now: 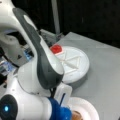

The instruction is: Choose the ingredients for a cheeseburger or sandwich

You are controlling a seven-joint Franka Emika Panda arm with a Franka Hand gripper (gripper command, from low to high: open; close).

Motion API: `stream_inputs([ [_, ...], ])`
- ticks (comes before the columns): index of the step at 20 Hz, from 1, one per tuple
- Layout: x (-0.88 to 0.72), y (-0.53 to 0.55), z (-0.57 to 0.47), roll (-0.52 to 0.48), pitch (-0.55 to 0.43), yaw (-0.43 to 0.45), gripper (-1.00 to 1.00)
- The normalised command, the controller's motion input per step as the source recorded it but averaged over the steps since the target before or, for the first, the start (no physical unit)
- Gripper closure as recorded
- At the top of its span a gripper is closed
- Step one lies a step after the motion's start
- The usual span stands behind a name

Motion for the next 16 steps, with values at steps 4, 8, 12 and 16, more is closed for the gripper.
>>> stream_inputs([
  [4,0.31,-0.25,-0.01,0.261,-0.023,0.129,1.0],
  [8,0.27,-0.19,0.02,0.255,-0.01,0.13,1.0],
  [12,0.23,-0.16,0.06,0.261,0.009,0.125,1.0],
  [16,0.2,-0.13,0.09,0.262,0.02,0.117,1.0],
])
